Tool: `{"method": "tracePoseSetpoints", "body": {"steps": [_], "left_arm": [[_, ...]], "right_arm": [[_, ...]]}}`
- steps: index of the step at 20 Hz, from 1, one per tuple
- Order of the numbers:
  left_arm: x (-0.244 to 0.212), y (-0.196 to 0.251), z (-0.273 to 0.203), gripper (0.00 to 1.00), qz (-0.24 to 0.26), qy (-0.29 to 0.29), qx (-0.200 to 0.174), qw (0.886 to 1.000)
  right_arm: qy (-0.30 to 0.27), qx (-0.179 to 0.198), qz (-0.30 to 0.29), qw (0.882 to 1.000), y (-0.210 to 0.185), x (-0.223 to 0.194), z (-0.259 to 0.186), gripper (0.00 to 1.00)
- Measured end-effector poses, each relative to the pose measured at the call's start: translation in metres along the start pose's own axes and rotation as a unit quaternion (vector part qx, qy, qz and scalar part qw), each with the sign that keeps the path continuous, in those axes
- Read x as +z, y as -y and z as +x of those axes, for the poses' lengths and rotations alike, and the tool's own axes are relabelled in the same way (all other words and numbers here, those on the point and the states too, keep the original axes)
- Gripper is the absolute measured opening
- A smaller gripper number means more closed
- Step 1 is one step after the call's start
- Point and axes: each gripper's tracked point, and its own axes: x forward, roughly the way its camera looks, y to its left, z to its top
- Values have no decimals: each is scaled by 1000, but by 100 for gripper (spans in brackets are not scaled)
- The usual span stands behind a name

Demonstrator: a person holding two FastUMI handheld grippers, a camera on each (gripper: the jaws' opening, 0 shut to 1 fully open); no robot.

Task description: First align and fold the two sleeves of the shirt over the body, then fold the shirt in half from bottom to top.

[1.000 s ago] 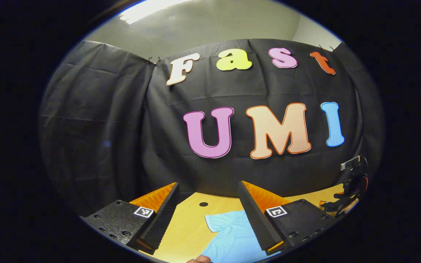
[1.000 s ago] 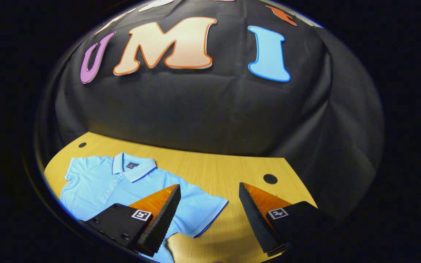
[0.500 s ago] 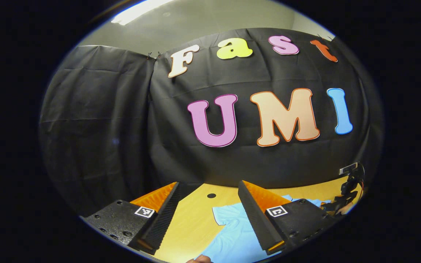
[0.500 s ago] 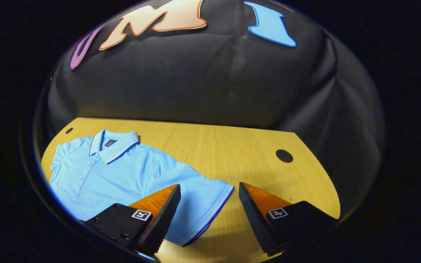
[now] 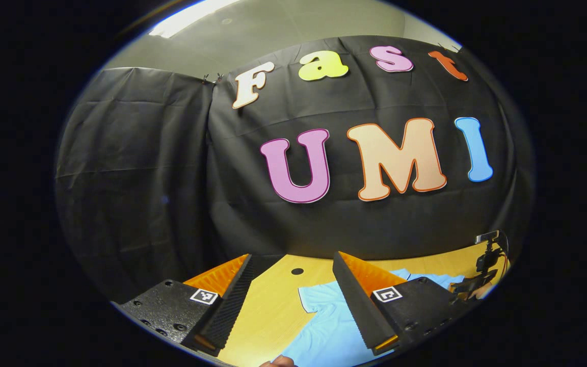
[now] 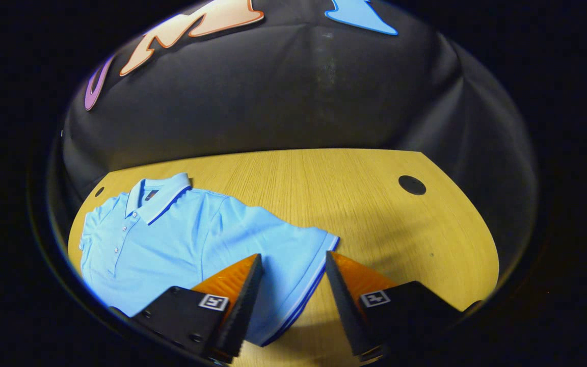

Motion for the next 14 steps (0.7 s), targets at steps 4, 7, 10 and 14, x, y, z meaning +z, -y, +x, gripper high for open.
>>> {"method": "tracePoseSetpoints", "body": {"steps": [4,7,10,14], "left_arm": [[-5,-5,2,96,-5,-4,-1,1000],[-8,-13,2,96,-4,-5,3,1000],[-12,-21,2,96,-7,-8,7,1000],[-15,-35,-1,96,-8,-10,15,1000]], "right_arm": [[5,7,14,1000,-23,5,-1,7],[32,34,24,999,-49,30,-14,3],[60,55,26,996,-82,54,-25,0],[55,78,32,995,-123,54,-25,2]]}}
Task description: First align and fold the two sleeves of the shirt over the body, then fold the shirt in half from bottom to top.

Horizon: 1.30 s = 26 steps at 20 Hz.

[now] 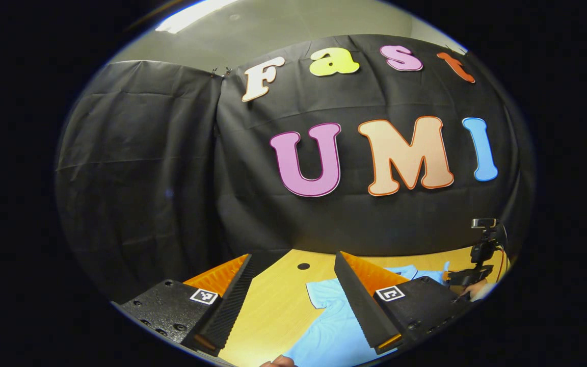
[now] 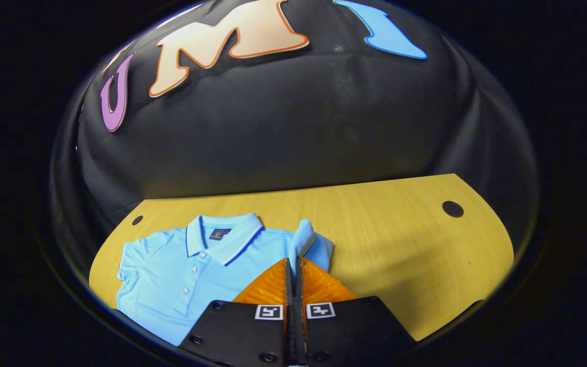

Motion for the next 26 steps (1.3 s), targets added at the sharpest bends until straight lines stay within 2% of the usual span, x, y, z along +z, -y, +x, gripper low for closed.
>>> {"method": "tracePoseSetpoints", "body": {"steps": [5,9,10,13,15,16,17,18,24,26], "left_arm": [[-10,-23,-5,96,6,-12,19,1000],[-19,-32,-6,96,9,-21,27,999],[-20,-31,-4,96,6,-21,26,999],[-26,-18,10,96,-12,-20,9,1000],[-31,-6,25,96,-24,-21,-13,999],[-32,0,33,96,-28,-21,-24,999],[-34,6,43,96,-31,-19,-36,999],[-36,12,53,95,-34,-19,-50,998],[-68,48,118,96,-68,-48,-129,988],[-88,54,141,96,-78,-67,-143,984]], "right_arm": [[-25,40,30,998,-53,-22,13,2],[-68,83,46,993,-89,-45,10,3],[-75,103,55,990,-98,-47,5,9],[-40,118,18,992,-101,-29,-9,98],[-14,129,-4,992,-103,-9,-33,98],[0,128,-13,992,-100,1,-44,94],[14,127,-21,992,-98,10,-57,98],[26,124,-29,992,-95,18,-67,98],[75,73,-44,994,-59,44,-140,98],[99,39,-50,993,-39,53,-157,98]]}}
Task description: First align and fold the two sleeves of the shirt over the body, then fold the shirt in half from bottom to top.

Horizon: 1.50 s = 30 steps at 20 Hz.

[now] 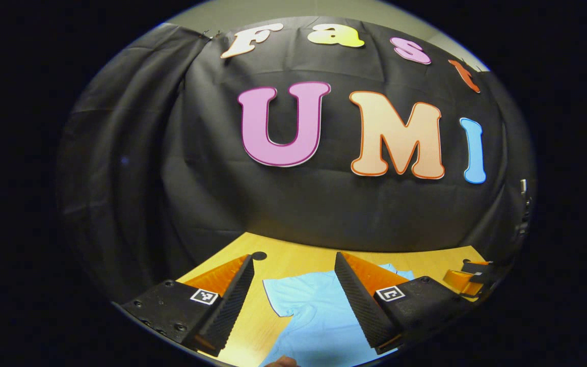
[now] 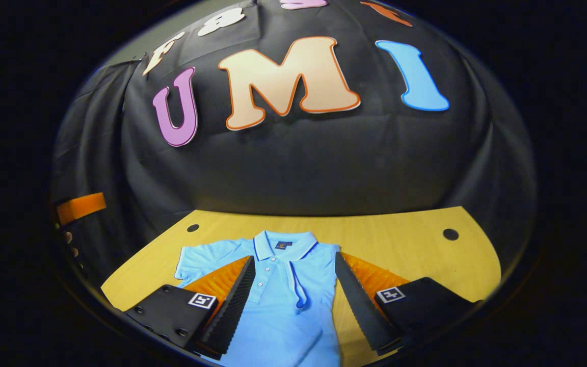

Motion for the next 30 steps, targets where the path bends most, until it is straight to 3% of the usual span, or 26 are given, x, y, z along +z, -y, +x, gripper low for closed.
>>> {"method": "tracePoseSetpoints", "body": {"steps": [6,7,8,9,10,11,12,13,15,18,21,24,26,29,30], "left_arm": [[-61,-18,73,95,-16,-77,-16,997],[-72,-21,87,95,-21,-88,-16,996],[-81,-24,100,95,-23,-99,-12,995],[-93,-27,111,95,-19,-111,-9,994],[-103,-30,119,95,-14,-122,-6,992],[-112,-30,129,95,-9,-133,-4,991],[-125,-31,136,95,-5,-145,-2,989],[-140,-31,143,95,0,-160,0,987],[-164,-39,157,95,10,-181,9,983],[-178,-46,172,95,15,-186,19,982],[-201,-53,183,95,23,-211,27,977],[-221,-51,181,94,25,-243,25,969],[-218,-47,185,96,13,-231,21,973],[-218,-42,188,87,17,-232,5,973],[-219,-32,187,71,26,-239,-16,971]], "right_arm": [[-5,-86,17,996,45,-10,-44,98],[-10,-99,16,995,51,-15,-52,94],[-17,-110,14,994,56,-21,-59,98],[-25,-120,12,992,58,-28,-65,94],[-31,-129,12,991,61,-35,-70,98],[-38,-137,11,990,63,-41,-75,94],[-43,-144,11,989,65,-45,-80,98],[-51,-151,11,987,67,-51,-85,94],[-57,-161,6,985,67,-55,-91,98],[-61,-167,2,984,64,-56,-98,94],[-61,-172,-13,983,62,-56,-102,99],[-61,-173,-19,983,61,-55,-106,96],[-61,-174,-17,983,61,-56,-107,99],[-56,-178,-5,982,64,-58,-107,99],[-55,-179,0,982,66,-59,-109,99]]}}
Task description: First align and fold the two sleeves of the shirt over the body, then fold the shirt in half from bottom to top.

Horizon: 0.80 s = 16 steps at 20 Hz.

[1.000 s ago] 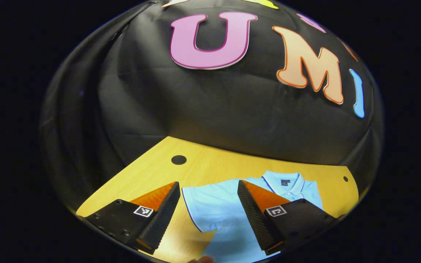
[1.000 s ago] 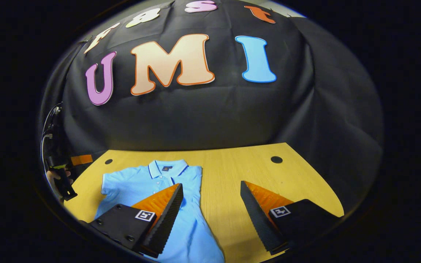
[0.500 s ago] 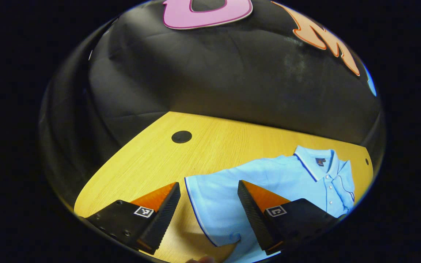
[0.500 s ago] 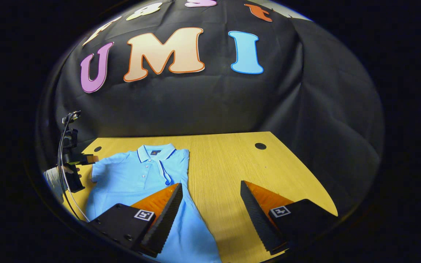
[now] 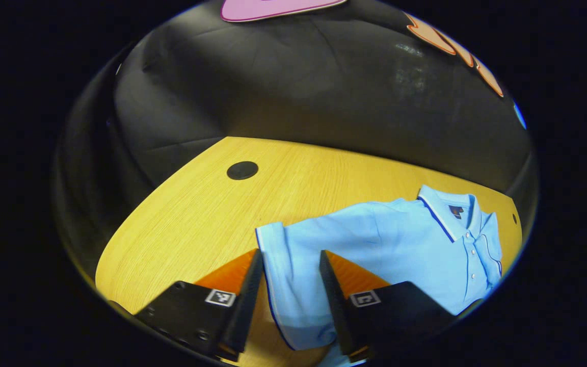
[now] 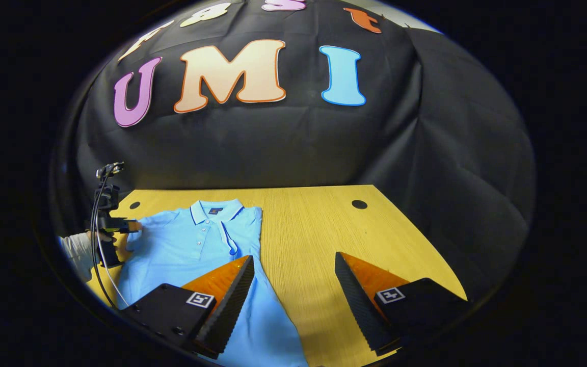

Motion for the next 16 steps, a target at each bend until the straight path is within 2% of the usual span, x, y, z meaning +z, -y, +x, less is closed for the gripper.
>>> {"method": "tracePoseSetpoints", "body": {"steps": [1,4,5,6,8,10,11,13,16], "left_arm": [[1,9,-1,54,13,-6,-17,1000],[2,14,-3,3,64,-32,-2,997],[5,22,-9,0,72,-35,-6,997],[10,35,-13,0,68,-27,-16,997],[26,62,-22,0,55,-1,-36,998],[39,81,-35,0,61,16,-52,997],[46,95,-41,0,64,23,-63,996],[51,126,-51,0,67,31,-90,993],[48,165,-59,0,76,32,-119,989]], "right_arm": [[-2,1,5,1000,1,-2,-1,99],[-8,4,13,1000,4,-10,-3,96],[-6,5,14,1000,6,-9,-3,99],[-4,6,14,1000,8,-8,-4,96],[-4,4,16,1000,17,-10,-6,99],[-5,3,24,1000,25,-12,-5,96],[-6,1,29,1000,29,-13,-5,99],[-11,-1,40,999,38,-18,-6,96],[-14,0,48,999,48,-21,-6,99]]}}
